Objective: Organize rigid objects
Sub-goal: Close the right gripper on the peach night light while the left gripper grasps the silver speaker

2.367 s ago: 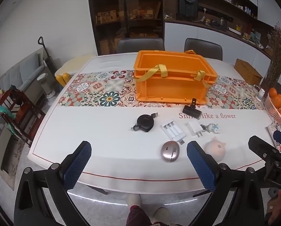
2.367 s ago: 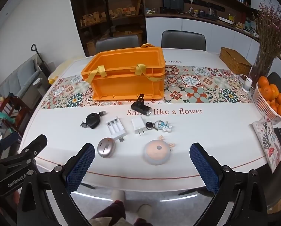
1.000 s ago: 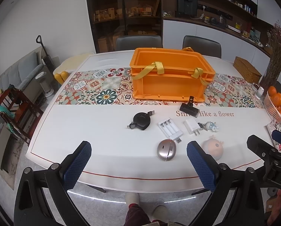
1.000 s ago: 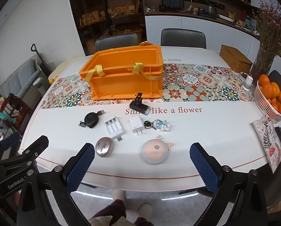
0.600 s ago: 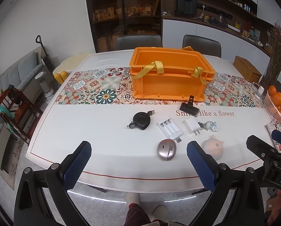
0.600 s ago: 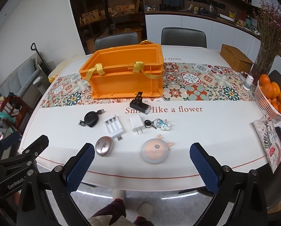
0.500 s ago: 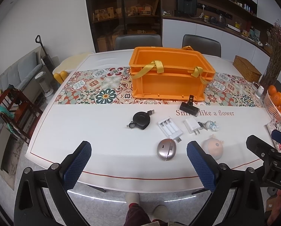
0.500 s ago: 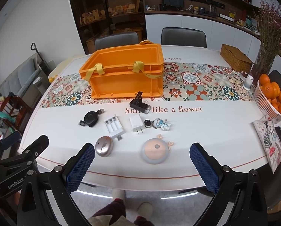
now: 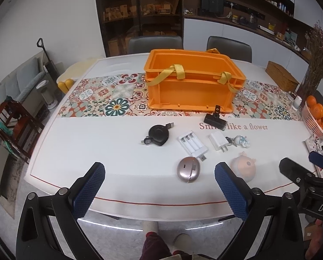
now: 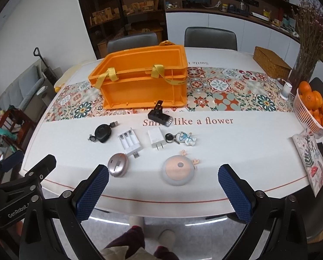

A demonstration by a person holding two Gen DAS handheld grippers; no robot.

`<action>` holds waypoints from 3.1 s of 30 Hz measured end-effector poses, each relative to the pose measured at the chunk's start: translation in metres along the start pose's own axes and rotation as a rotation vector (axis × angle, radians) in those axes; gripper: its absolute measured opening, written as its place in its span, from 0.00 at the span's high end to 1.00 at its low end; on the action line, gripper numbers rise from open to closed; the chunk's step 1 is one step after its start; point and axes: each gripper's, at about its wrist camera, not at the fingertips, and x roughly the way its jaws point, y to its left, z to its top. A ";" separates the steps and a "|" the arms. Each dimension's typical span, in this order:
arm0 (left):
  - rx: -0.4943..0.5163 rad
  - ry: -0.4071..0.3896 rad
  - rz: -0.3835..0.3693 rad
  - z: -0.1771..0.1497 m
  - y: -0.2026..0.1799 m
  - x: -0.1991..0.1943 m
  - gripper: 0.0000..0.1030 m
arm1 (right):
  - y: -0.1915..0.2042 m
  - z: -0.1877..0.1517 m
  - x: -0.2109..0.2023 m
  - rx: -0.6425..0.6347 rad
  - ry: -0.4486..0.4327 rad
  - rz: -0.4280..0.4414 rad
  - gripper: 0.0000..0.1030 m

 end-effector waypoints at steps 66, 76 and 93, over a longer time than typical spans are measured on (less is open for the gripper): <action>0.229 -0.047 -0.110 -0.059 -0.047 0.160 0.00 | -0.019 -0.064 0.178 0.091 -0.091 -0.165 0.13; 0.215 -0.043 -0.118 -0.058 -0.048 0.166 0.01 | -0.015 -0.063 0.178 0.063 -0.119 -0.183 0.27; 0.179 -0.053 -0.120 -0.063 -0.055 0.178 0.32 | -0.025 -0.066 0.159 0.073 -0.132 -0.191 0.27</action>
